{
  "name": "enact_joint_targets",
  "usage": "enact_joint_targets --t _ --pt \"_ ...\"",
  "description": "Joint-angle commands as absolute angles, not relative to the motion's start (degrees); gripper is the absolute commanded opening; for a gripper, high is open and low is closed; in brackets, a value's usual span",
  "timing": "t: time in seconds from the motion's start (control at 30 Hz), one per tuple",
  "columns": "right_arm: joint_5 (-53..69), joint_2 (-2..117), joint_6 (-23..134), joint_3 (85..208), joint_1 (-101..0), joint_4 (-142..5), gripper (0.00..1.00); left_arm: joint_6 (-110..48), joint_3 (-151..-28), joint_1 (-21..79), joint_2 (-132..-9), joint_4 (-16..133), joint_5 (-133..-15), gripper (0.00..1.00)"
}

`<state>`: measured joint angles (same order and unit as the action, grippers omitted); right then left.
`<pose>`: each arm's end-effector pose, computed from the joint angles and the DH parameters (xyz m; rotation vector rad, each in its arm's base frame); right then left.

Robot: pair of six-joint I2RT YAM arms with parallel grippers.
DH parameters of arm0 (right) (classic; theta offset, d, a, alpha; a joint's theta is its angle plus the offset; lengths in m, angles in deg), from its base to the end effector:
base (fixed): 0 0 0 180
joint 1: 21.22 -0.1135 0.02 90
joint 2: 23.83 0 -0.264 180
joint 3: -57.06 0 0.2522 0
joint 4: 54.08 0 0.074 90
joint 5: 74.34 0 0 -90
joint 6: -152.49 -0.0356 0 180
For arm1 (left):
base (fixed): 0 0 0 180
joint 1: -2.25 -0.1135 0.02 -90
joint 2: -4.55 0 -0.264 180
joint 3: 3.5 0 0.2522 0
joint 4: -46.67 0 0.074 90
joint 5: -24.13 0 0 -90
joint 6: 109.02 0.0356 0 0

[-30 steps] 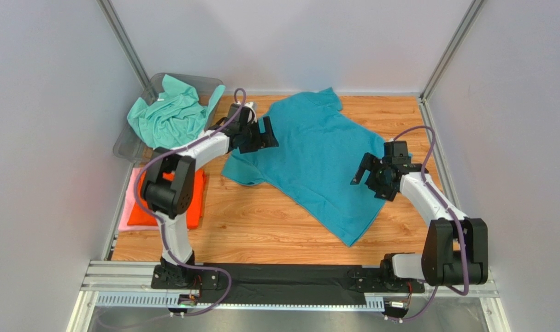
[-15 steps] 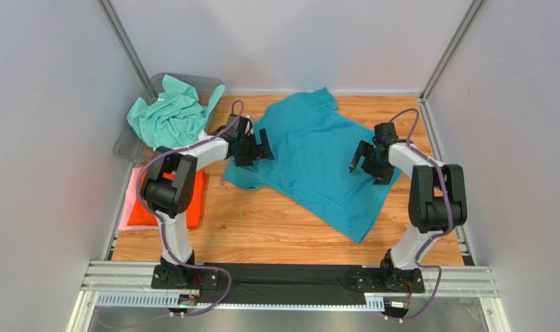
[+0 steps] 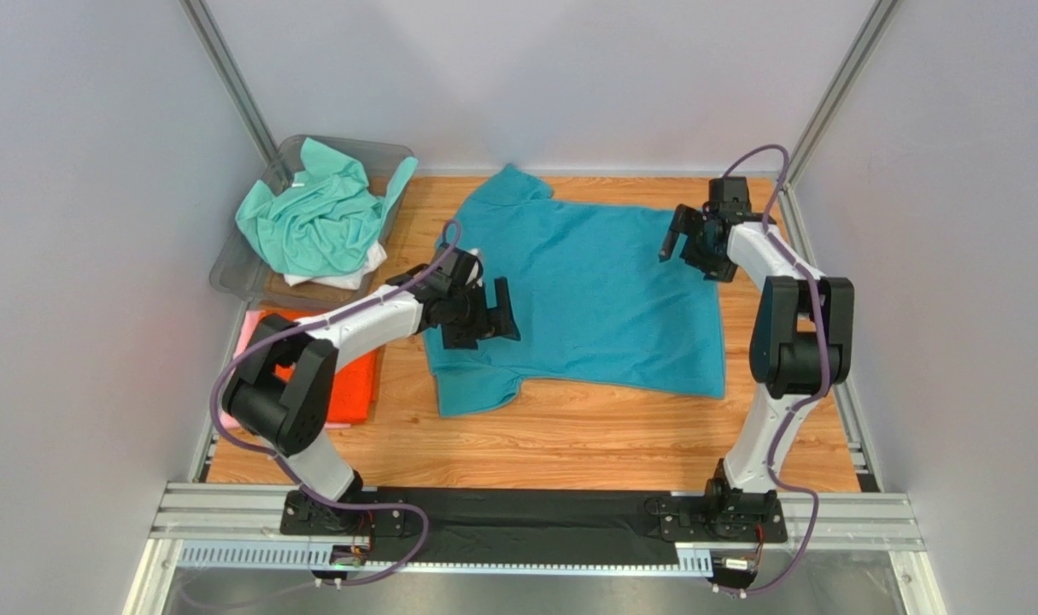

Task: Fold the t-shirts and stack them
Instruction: Flatten the tshirt out

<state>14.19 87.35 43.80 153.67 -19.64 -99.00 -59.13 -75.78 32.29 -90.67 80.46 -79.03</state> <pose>0.4150 -0.0105 0.2018 0.4512 2.5761 0.1393 0.2867 -0.1752 0.1873 -0.1445 2.7027 -0.7198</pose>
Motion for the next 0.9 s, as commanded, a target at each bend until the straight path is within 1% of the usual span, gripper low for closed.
enact_joint_targets --t 0.0,0.03,0.1,0.13,0.17,0.2,0.23,0.27,0.3,0.33,0.4,0.43,0.53,0.57,0.6,0.67,0.7,0.77,0.8,0.83,0.87 --pt "15.57 75.69 45.45 153.89 -19.73 -98.25 1.0 -57.6 -81.07 31.52 -82.31 86.17 -73.87 1.0" --pt "18.88 70.44 45.1 152.49 -19.73 -98.16 1.0 -57.6 -80.81 31.69 -80.72 86.87 -73.78 1.0" --pt "21.36 64.71 43.7 146.78 -19.64 -98.07 1.0 -58.56 -77.75 31.87 -75.29 87.23 -73.6 1.0" --pt "24.42 58.5 41.34 144.15 -19.73 -98.16 1.0 -58.83 -76.43 32.13 -73.43 87.41 -73.25 1.0" --pt "26.02 55.39 40.01 139.34 -19.64 -97.99 1.0 -59.87 -73.46 32.22 -71.41 88.63 -72.9 1.0" --pt "27.42 52.4 38.86 136.33 -19.64 -97.99 1.0 -60.49 -71.86 32.31 -67.56 89.6 -72.46 1.0" --pt "30.48 46.72 35.98 133.86 -19.64 -97.99 1.0 -61.2 -70.28 32.4 -65.87 92.3 -71.24 1.0" --pt "31.56 43.96 34.73 131.4 -19.47 -97.99 1.0 -62.86 -66.95 32.4 -63.94 93.81 -70.44 1.0" --pt "32.09 41.41 33.85 126.42 -19.29 -97.99 1.0 -63.57 -65.27 32.4 -60.61 95.22 -69.57 1.0" --pt "32.27 36.86 31.75 124.37 -19.12 -97.9 1.0 -64.18 -63.42 32.4 -58.92 96.97 -68.86 1.0" --pt "31.31 32.88 30.51 118.75 -18.76 -97.72 1.0 -66.12 -57.54 32.4 -54.1 97.69 -68.41 1.0" --pt "30.35 29.73 30.33 117.24 -18.68 -97.55 1.0 -66.82 -55.69 32.4 -52.85 97.6 -68.76 1.0" --pt "25.08 26.28 31.47 113.47 -18.67 -97.28 1.0 -68.84 -48.75 32.4 -49.59 96.03 -69.2 0.98" --pt "24.11 26.01 31.64 112.75 -18.67 -97.46 1.0 -69.63 -47.86 32.4 -49.33 95.15 -69.47 0.96" --pt "22.1 25.92 31.56 112.14 -18.67 -97.72 1.0 -69.81 -47.07 32.4 -49.41 93.92 -69.82 0.89" --pt "19.89 26.79 32.34 111.34 -18.67 -98.16 1.0 -70.34 -46.01 32.4 -50.46 90.32 -70.43 0.83" --pt "18.23 27.32 32.96 111.34 -18.67 -98.51 1.0 -70.34 -46.0 32.4 -52.21 89.35 -70.7 0.77" --pt "17.25 28.99 33.49 111.86 -18.67 -99.74 1.0 -70.34 -46.88 32.4 -54.5 87.76 -69.91 0.75" --pt "16.98 29.43 33.66 112.04 -18.67 -100.09 1.0 -70.26 -47.32 32.4 -57.04 87.41 -69.73 0.67" --pt "16.98 30.3 33.75 112.22 -18.67 -100.7 1.0 -69.91 -48.02 32.4 -58.45 86.63 -69.73 0.65" --pt "16.98 30.75 33.75 112.48 -18.67 -100.88 1.0 -69.82 -48.55 32.4 -59.86 86.62 -69.82 0.6"
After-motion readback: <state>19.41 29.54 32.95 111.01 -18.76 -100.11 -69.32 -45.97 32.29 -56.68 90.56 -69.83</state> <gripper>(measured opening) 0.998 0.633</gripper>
